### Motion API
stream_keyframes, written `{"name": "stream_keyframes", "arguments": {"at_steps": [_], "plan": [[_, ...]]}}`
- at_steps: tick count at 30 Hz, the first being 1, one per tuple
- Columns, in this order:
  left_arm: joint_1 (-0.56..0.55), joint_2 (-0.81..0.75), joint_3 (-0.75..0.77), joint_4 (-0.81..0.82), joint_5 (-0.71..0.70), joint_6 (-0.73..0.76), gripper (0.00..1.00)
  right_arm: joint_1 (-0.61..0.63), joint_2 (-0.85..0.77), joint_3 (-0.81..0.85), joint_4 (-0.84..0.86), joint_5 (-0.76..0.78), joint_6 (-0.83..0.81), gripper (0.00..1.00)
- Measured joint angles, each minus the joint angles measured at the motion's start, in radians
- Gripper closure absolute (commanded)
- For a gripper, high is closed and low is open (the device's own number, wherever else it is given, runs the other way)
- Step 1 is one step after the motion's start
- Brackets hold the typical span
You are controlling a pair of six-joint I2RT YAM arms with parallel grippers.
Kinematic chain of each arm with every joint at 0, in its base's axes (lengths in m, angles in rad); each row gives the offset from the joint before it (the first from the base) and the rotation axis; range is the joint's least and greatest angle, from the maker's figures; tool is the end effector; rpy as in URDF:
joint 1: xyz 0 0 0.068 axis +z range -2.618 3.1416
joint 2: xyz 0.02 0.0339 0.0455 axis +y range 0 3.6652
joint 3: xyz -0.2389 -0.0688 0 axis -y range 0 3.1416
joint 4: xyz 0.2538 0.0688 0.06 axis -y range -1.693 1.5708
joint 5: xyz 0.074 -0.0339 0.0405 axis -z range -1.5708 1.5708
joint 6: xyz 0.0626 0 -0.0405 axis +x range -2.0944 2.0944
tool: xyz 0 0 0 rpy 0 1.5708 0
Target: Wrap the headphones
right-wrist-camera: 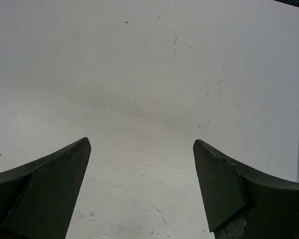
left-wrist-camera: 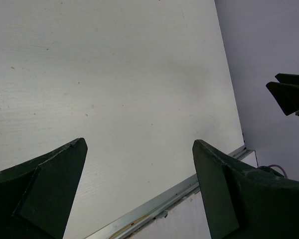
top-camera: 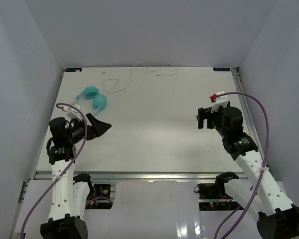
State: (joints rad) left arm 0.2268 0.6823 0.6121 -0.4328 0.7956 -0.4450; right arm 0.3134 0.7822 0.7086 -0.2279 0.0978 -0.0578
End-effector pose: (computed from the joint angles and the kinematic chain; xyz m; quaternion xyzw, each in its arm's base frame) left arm 0.2002 0.0003 0.2494 -0.0755 0.8142 -0.3826 0.4301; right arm 0.2285 0.0676 0.2826 -0.1199 0.7959 0.0364 0.5924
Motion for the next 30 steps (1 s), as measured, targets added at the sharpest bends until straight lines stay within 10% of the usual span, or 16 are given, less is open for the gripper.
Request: {"name": "stream_keyframes", "arguments": {"at_steps": [12, 30], "plan": [[0.0, 0.117, 0.019, 0.076, -0.055, 0.008, 0.02, -0.005, 0.104, 0.065, -0.073, -0.375, -0.227, 0.1], [0.15, 0.953, 0.55, 0.084, -0.595, -0.002, 0.17, -0.034, 0.168, 0.107, -0.108, -0.711, -0.339, 0.1]]}}
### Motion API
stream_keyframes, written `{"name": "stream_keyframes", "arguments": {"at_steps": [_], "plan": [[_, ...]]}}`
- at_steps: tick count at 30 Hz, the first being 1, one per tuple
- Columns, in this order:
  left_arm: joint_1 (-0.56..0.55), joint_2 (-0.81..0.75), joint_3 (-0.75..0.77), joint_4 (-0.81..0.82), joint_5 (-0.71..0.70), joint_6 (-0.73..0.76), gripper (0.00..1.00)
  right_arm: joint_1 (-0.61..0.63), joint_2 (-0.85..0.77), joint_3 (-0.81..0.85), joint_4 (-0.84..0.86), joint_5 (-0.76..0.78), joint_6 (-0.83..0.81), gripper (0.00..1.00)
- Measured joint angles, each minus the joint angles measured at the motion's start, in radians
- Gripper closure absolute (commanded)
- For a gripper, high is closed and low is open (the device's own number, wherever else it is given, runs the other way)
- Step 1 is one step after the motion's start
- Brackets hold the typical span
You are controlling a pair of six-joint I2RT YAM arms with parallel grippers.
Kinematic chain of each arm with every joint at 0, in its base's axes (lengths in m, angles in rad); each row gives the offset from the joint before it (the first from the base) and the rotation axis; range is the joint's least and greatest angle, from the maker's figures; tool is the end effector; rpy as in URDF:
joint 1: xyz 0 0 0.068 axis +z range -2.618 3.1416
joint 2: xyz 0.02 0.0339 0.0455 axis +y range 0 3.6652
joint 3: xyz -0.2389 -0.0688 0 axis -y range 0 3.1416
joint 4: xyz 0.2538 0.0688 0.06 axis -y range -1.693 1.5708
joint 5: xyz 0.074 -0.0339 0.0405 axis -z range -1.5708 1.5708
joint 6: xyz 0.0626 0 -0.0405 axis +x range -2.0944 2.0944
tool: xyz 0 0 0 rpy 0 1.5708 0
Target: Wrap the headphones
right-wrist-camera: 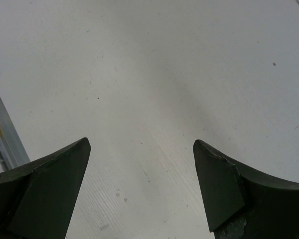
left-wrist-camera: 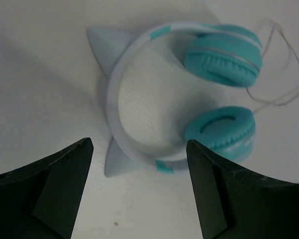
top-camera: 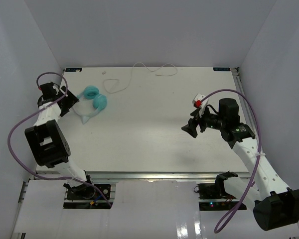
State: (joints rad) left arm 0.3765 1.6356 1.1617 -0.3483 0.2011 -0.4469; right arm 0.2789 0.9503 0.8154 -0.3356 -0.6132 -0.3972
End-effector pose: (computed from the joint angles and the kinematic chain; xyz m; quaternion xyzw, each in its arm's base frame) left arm 0.3587 0.1284 0.1903 -0.3369 0.8634 -0.1062 0.3603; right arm 0.2326 0.1041 0.2764 -0.4184 0.7144 0.2274 0.5128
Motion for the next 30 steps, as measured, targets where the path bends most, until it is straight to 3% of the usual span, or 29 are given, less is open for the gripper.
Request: {"name": "stream_keyframes", "arguments": {"at_steps": [8, 10, 24, 30], "plan": [[-0.002, 0.353, 0.264, -0.102, -0.125, 0.018, 0.4, -0.037, 0.001, 0.0, 0.018, -0.012, 0.027, 0.1], [-0.005, 0.405, 0.301, -0.126, -0.14, 0.019, 0.41, -0.043, 0.001, -0.001, 0.022, -0.017, 0.031, 0.1], [-0.101, 0.474, 0.388, -0.153, -0.322, 0.075, 0.5, -0.089, -0.026, -0.027, 0.032, -0.026, 0.053, 0.1], [-0.112, 0.451, 0.329, -0.093, -0.36, 0.107, 0.89, -0.1, -0.032, -0.028, 0.039, -0.033, 0.058, 0.1]]}}
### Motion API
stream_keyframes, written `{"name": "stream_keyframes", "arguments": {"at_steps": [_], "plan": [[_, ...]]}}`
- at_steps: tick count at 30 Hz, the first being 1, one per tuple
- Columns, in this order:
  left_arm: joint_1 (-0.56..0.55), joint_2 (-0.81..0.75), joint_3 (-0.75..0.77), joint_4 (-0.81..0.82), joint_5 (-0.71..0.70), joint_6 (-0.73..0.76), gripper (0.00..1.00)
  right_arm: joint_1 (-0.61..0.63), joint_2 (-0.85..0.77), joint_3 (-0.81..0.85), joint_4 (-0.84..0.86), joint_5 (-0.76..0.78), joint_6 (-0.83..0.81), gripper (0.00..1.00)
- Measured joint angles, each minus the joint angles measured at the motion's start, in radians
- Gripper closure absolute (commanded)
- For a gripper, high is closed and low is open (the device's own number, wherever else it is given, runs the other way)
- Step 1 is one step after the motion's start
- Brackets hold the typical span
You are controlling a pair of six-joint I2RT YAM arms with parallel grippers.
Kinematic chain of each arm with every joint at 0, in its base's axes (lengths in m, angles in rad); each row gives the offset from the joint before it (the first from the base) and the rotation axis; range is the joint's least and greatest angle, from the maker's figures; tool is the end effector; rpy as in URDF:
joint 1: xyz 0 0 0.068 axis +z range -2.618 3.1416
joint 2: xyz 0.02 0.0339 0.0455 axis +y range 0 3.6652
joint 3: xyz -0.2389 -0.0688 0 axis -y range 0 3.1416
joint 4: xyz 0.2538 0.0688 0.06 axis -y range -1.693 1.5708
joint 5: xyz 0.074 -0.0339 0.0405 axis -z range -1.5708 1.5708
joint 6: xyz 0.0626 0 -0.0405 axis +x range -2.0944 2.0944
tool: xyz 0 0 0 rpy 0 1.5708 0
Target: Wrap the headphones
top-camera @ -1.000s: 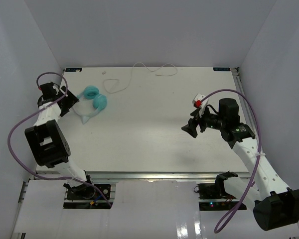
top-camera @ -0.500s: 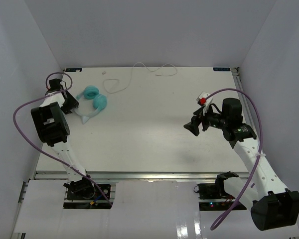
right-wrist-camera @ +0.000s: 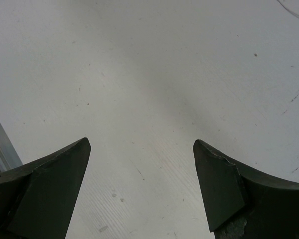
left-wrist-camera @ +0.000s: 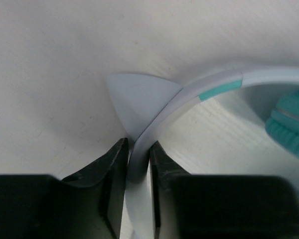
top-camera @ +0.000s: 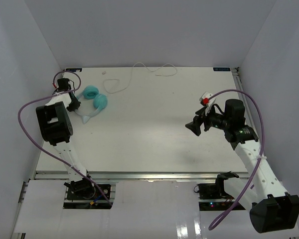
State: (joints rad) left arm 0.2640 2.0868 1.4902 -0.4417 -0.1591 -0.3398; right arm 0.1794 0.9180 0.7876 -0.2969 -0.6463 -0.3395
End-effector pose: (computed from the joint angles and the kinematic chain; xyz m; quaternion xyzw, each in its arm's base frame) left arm 0.4323 0.1271 0.1113 -0.3059 0.9120 0.0667 0.2650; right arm 0.2365 0.0812 0.2784 -0.3707 0.7267 0.2252 0.5328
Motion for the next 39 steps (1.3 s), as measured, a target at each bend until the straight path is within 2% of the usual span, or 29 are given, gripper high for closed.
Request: {"name": "stream_keyframes", "arguments": {"at_steps": [3, 8, 12, 17, 22, 28, 32, 35, 39], "plan": [[0.0, -0.032, -0.062, 0.06, 0.016, 0.012, 1.0, -0.004, -0.002, 0.0, 0.002, -0.01, 0.006, 0.1], [-0.009, -0.09, -0.149, 0.128, 0.062, 0.011, 1.0, -0.01, -0.009, 0.0, 0.002, -0.019, 0.014, 0.1], [-0.09, -0.154, -0.205, 0.114, 0.1, 0.043, 1.0, -0.01, -0.008, 0.0, -0.007, -0.053, -0.024, 0.1], [-0.334, -0.282, -0.208, 0.103, 0.117, 0.134, 1.0, -0.01, 0.015, 0.035, -0.134, -0.204, -0.292, 0.1], [-0.537, -0.519, -0.219, 0.109, 0.164, 0.21, 1.0, -0.009, 0.081, 0.114, -0.275, -0.311, -0.618, 0.1], [-0.616, -0.812, -0.315, 0.124, 0.17, 0.27, 1.0, -0.009, 0.218, 0.251, -0.349, -0.422, -0.949, 0.1], [-0.65, -0.949, -0.422, 0.123, 0.174, 0.308, 1.0, -0.009, 0.307, 0.362, -0.417, -0.511, -1.103, 0.1], [-0.66, -0.992, -0.474, 0.093, 0.19, 0.332, 1.0, 0.007, 0.346, 0.435, -0.445, -0.557, -1.17, 0.1], [-0.668, -0.997, -0.496, 0.064, 0.202, 0.341, 1.0, 0.09, 0.343, 0.444, -0.462, -0.559, -1.192, 0.1]]}}
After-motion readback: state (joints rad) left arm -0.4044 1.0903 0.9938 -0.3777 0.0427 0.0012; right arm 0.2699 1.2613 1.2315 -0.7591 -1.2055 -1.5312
